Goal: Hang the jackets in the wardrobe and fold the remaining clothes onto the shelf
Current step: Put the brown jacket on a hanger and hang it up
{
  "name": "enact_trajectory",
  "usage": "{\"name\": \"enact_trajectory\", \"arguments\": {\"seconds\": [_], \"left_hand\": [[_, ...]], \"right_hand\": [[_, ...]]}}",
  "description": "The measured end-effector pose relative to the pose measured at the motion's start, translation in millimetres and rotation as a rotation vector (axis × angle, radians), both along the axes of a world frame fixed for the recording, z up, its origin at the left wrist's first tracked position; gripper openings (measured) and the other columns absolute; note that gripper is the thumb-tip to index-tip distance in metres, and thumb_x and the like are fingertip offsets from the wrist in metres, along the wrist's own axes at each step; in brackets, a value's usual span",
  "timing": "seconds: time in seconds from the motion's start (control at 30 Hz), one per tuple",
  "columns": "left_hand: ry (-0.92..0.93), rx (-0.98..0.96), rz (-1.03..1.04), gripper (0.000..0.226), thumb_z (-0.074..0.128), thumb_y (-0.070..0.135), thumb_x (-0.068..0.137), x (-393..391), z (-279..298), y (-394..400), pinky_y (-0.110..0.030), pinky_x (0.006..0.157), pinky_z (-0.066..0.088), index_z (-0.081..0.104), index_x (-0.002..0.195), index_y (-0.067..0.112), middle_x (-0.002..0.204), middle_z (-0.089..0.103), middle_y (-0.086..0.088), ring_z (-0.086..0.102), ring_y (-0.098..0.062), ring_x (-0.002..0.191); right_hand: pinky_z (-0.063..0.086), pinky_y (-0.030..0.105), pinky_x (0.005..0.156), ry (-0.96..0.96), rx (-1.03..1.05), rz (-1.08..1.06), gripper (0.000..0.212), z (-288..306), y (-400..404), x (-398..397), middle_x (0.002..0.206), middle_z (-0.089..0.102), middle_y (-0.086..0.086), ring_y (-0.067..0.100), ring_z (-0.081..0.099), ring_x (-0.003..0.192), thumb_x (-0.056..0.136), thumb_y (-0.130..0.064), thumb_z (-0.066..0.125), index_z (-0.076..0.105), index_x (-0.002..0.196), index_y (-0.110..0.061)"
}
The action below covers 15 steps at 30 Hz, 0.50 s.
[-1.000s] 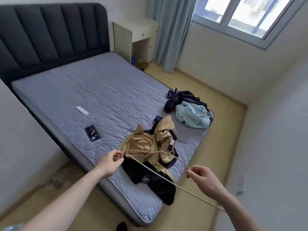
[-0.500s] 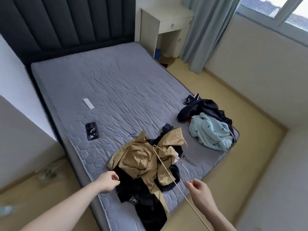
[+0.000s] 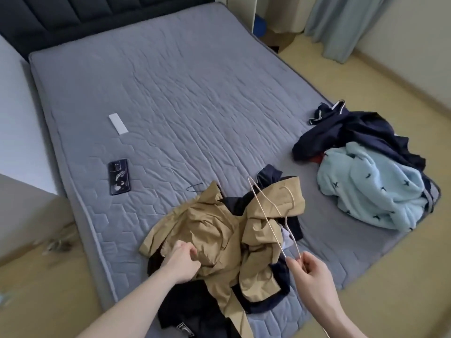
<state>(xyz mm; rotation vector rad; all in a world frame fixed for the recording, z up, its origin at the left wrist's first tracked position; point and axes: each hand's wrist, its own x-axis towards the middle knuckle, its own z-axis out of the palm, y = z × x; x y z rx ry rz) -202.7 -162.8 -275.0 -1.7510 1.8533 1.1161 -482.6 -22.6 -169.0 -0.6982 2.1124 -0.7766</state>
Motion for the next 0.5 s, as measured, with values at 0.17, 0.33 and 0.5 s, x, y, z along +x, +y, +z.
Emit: {"name": "enact_trajectory", "arguments": {"seconds": [0.17,0.33,0.5], "left_hand": [[-0.030,0.126,0.259,0.115,0.082,0.050,0.069,-25.6,-99.0,11.5,-0.033,0.106,0.039,0.016,0.157,0.017,0.156,0.028,-0.005,0.041,-0.026,0.139],[-0.210,-0.186,0.028,0.023,0.059,0.037,0.094,-23.7,-132.2,45.7,-0.035,0.096,0.046,0.063,0.116,0.032,0.120,0.068,0.001,0.061,-0.025,0.115],[0.000,-0.234,0.147,0.016,0.055,0.034,0.094,13.3,-84.5,53.5,-0.031,0.075,0.040,0.056,0.079,0.031,0.078,0.066,0.010,0.057,-0.015,0.083]], "right_hand": [[0.023,0.032,0.054,-0.008,-0.016,0.009,0.050,-72.2,6.3,-2.1,0.053,0.025,-0.011,0.007,0.023,0.050,0.089,-0.024,0.068,0.024,0.064,-0.021],[0.026,0.019,0.047,-0.005,-0.015,0.073,0.049,-93.3,25.7,14.7,0.051,0.027,-0.010,0.007,0.026,0.050,0.090,-0.013,0.067,0.026,0.065,-0.018],[0.022,0.022,0.050,-0.018,0.027,0.040,0.051,-59.2,39.9,34.7,0.051,0.026,-0.008,0.007,0.025,0.051,0.089,-0.007,0.068,0.026,0.063,-0.018]]}}
